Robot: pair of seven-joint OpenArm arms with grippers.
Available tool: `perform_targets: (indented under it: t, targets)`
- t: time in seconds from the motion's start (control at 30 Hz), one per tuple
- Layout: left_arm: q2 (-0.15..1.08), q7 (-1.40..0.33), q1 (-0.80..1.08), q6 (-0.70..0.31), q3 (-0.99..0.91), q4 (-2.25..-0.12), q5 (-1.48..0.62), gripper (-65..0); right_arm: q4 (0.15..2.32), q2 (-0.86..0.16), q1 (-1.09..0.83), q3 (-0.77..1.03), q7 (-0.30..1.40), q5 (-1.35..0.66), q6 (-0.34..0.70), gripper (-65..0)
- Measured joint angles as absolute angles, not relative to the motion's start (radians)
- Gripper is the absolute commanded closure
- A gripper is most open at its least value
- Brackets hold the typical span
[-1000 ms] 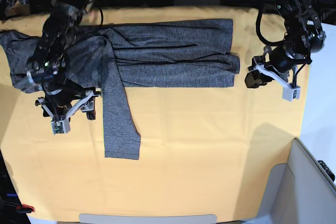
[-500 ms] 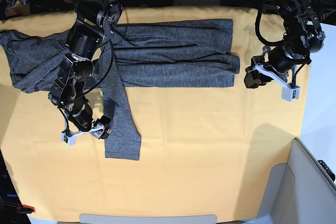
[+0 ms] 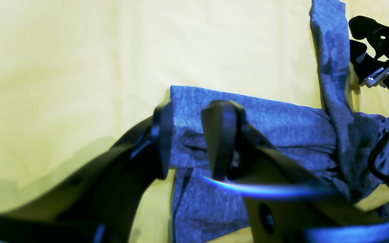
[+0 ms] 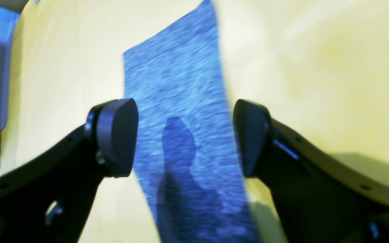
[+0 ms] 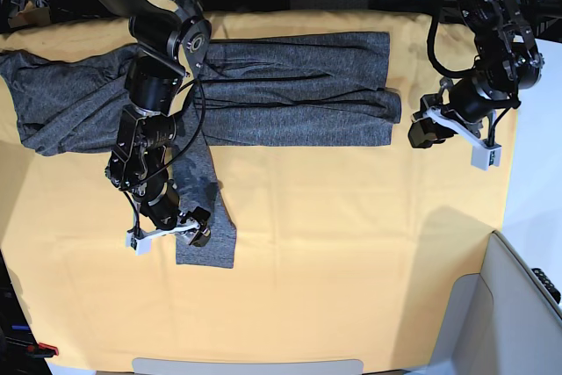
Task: Fold the T-shirt properly
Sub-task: 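Lay the sleeve cuff across the folded shirt and open the right gripper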
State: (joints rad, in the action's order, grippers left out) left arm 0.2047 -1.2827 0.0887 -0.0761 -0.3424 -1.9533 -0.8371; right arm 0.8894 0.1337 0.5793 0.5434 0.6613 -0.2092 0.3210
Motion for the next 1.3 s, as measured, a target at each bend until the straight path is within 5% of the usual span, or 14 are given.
perform_targets:
  t: [0.27, 0.33, 0.43, 0.47, 0.6, 0.93, 1.3]
  targets:
    - [0.205, -1.283, 0.089, -0.076, -0.342, -1.952, -0.837, -18.4, 0.888, 0.151, 0.579, 0.49, 0.673, -0.209, 0.318, -39.4]
    - [0.205, -1.283, 0.089, -0.076, -0.342, -1.952, -0.838, -18.4, 0.887, 0.15, 0.579, 0.488, 0.684, -0.208, 0.317, -29.0]
    - [0.205, -1.283, 0.091, -0.076, -0.342, -1.952, -0.837, -18.4, 0.885, 0.149, 0.573, 0.489, 0.7, -0.206, 0.31, -1.2]
    - [0.205, -1.283, 0.092, -0.076, -0.342, -1.952, -0.838, -18.4, 0.881, 0.148, 0.57, 0.489, 0.712, -0.208, 0.31, 0.0]
    - [0.205, -1.282, 0.091, -0.076, -0.342, -1.952, -0.837, -18.4, 0.941, 0.144, 0.543, 0.411, 0.754, -0.192, 0.309, -1.1]
    - [0.207, -1.276, 0.078, -0.076, -0.395, -1.952, -0.843, -15.0, 1.69, 0.133, 0.153, -0.11, 0.889, -0.196, 0.307, 0.0]
    - [0.209, -1.277, 0.047, -0.078, -0.53, -1.954, -0.838, -13.4, 1.921, 0.073, -0.088, -0.64, 0.89, 0.243, 0.238, 0.0]
